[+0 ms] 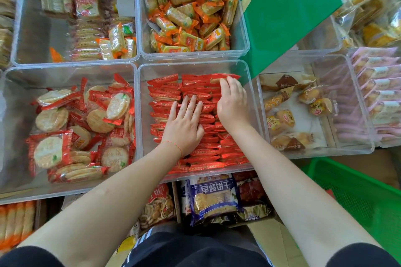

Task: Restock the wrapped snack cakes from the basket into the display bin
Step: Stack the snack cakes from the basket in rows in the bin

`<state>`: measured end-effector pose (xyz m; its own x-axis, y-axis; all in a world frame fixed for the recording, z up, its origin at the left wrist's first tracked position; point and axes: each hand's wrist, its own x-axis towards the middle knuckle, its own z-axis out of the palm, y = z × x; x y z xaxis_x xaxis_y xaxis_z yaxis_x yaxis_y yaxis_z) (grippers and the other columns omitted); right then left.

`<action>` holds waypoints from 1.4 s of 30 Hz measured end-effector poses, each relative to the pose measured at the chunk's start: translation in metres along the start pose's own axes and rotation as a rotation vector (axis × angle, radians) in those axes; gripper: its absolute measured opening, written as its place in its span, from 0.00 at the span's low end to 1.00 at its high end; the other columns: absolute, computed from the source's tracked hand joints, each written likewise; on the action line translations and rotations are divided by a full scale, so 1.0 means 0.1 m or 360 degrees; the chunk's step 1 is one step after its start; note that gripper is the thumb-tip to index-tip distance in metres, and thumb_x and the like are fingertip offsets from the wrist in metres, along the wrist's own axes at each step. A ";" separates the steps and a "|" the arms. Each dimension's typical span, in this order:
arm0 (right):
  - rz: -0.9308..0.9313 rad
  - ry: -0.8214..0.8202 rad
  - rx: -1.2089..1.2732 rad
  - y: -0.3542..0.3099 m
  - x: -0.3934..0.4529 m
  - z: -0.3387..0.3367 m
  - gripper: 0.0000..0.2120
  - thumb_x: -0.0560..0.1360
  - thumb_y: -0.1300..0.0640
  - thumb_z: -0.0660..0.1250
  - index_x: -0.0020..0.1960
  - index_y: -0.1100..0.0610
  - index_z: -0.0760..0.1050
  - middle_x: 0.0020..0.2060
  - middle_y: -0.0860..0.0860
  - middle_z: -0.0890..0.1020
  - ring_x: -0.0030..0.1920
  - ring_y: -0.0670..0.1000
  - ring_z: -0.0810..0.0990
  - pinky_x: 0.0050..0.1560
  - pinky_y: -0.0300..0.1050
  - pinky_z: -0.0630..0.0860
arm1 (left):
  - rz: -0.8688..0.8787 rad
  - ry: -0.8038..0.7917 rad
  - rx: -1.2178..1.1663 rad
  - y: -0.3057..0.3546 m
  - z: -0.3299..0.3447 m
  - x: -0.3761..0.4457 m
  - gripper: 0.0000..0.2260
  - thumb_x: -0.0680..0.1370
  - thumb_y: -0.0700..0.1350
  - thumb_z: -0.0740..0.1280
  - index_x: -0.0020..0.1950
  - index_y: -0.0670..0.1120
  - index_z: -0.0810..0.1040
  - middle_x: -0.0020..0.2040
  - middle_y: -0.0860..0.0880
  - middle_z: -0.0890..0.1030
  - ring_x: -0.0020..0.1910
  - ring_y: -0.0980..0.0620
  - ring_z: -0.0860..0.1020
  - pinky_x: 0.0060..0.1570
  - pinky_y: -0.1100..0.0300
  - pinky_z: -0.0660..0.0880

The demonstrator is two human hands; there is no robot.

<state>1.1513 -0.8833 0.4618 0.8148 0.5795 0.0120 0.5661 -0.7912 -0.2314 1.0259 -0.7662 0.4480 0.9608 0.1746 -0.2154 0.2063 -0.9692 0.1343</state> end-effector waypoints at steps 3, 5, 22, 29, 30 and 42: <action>-0.0019 -0.0025 -0.0055 -0.06 0.16 0.00 0.26 0.79 0.60 0.56 0.76 0.60 0.59 0.74 0.60 0.63 0.76 0.59 0.59 0.76 0.57 0.55 | 0.0006 0.0000 0.0000 0.00 -0.01 0.00 0.29 0.81 0.54 0.46 0.80 0.46 0.46 0.80 0.45 0.45 0.79 0.46 0.43 0.76 0.44 0.40; 0.0035 -0.0193 -0.0096 -0.06 0.21 0.04 0.25 0.81 0.57 0.54 0.77 0.58 0.58 0.76 0.59 0.61 0.77 0.58 0.56 0.76 0.58 0.52 | 0.0000 0.0003 -0.0005 0.01 -0.01 0.00 0.29 0.80 0.54 0.47 0.80 0.46 0.46 0.80 0.45 0.46 0.79 0.46 0.43 0.76 0.44 0.40; 0.0064 -0.0450 -0.0007 0.13 -0.45 0.13 0.31 0.82 0.39 0.42 0.80 0.52 0.44 0.80 0.50 0.47 0.79 0.50 0.44 0.78 0.53 0.43 | 0.0028 -0.0054 -0.0004 -0.01 -0.05 -0.02 0.29 0.81 0.55 0.45 0.80 0.47 0.44 0.80 0.45 0.43 0.79 0.46 0.42 0.76 0.44 0.40; -0.0031 -0.0264 0.0163 0.16 -0.53 -0.43 0.10 0.78 0.58 0.60 0.55 0.56 0.77 0.51 0.52 0.80 0.53 0.56 0.78 0.52 0.50 0.70 | 0.0090 0.0058 -0.0067 0.09 -0.35 -0.05 0.24 0.77 0.53 0.60 0.71 0.45 0.69 0.77 0.40 0.60 0.77 0.41 0.55 0.74 0.42 0.50; -0.0050 -0.0446 0.0161 0.19 -0.62 -0.48 0.07 0.77 0.58 0.62 0.52 0.55 0.78 0.48 0.51 0.80 0.50 0.55 0.78 0.48 0.48 0.72 | 0.0202 0.0167 -0.0090 0.14 -0.36 -0.10 0.20 0.76 0.53 0.62 0.64 0.45 0.74 0.73 0.40 0.66 0.74 0.40 0.61 0.72 0.43 0.56; -0.0344 -0.0642 -0.0304 0.19 -0.88 -0.49 0.09 0.75 0.66 0.64 0.52 0.57 0.70 0.50 0.54 0.76 0.53 0.57 0.75 0.50 0.49 0.68 | 0.0394 -0.0118 -0.0018 0.22 -0.26 -0.34 0.17 0.73 0.60 0.68 0.59 0.55 0.80 0.75 0.48 0.64 0.76 0.48 0.56 0.71 0.47 0.59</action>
<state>1.0967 -0.9589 0.5041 0.5845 0.7337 -0.3463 0.7603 -0.6444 -0.0820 1.0023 -0.7894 0.4831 0.9662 -0.0811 -0.2448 -0.0309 -0.9788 0.2024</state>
